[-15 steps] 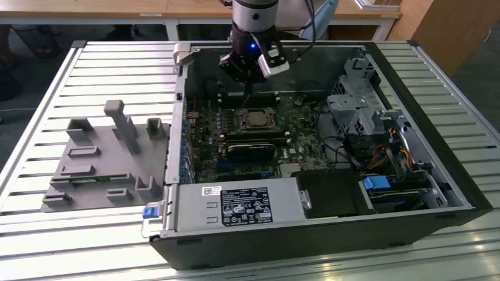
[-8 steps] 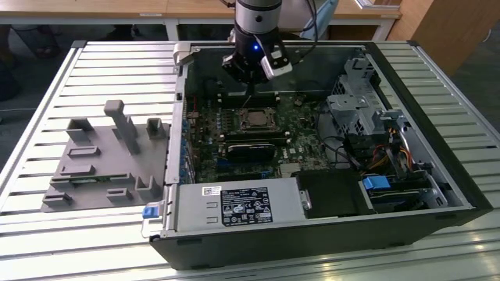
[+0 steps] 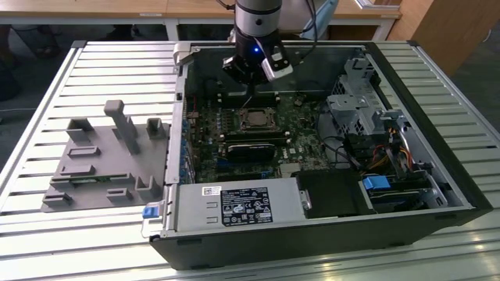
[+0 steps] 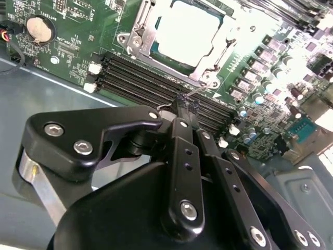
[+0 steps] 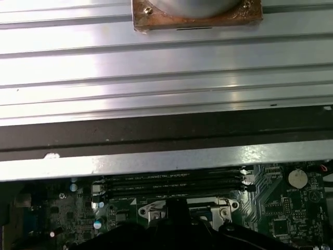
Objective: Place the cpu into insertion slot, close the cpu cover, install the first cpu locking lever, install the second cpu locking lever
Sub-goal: 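Install the first cpu locking lever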
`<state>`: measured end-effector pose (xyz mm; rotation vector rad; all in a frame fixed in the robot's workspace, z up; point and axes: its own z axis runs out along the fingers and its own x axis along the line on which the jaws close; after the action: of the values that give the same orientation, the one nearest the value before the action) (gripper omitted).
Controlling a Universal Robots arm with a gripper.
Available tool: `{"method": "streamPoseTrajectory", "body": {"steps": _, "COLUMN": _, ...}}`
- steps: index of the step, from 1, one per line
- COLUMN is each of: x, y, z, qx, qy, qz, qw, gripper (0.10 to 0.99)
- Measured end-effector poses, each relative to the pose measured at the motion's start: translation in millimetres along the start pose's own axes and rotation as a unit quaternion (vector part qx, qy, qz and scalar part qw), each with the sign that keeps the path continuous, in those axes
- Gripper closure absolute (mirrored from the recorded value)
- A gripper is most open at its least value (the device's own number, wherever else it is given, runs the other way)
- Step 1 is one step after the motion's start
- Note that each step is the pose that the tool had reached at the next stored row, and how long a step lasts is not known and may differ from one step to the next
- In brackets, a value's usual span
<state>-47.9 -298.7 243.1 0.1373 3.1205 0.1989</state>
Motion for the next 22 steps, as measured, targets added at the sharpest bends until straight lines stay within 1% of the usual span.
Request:
{"method": "streamPoseTrajectory", "body": {"steps": 3, "x": -1.3, "y": -0.2, "z": 4.3, "qx": 0.0, "qy": -0.0007, "qz": -0.001, "qw": 1.0, "gripper": 0.98}}
{"method": "streamPoseTrajectory", "body": {"steps": 6, "x": -5.4, "y": 0.8, "z": 7.5, "qx": 0.0, "qy": -0.0007, "qz": -0.001, "qw": 1.0, "gripper": 0.98}}
{"method": "streamPoseTrajectory", "body": {"steps": 15, "x": -17.9, "y": 2.9, "z": 11.3, "qx": -0.0001, "qy": -0.0008, "qz": -0.001, "qw": 1.0, "gripper": 0.98}}
{"method": "streamPoseTrajectory", "body": {"steps": 22, "x": -19.9, "y": 2.6, "z": 15.2, "qx": -0.0003, "qy": -0.0029, "qz": -0.001, "qw": 1.0, "gripper": 0.98}}
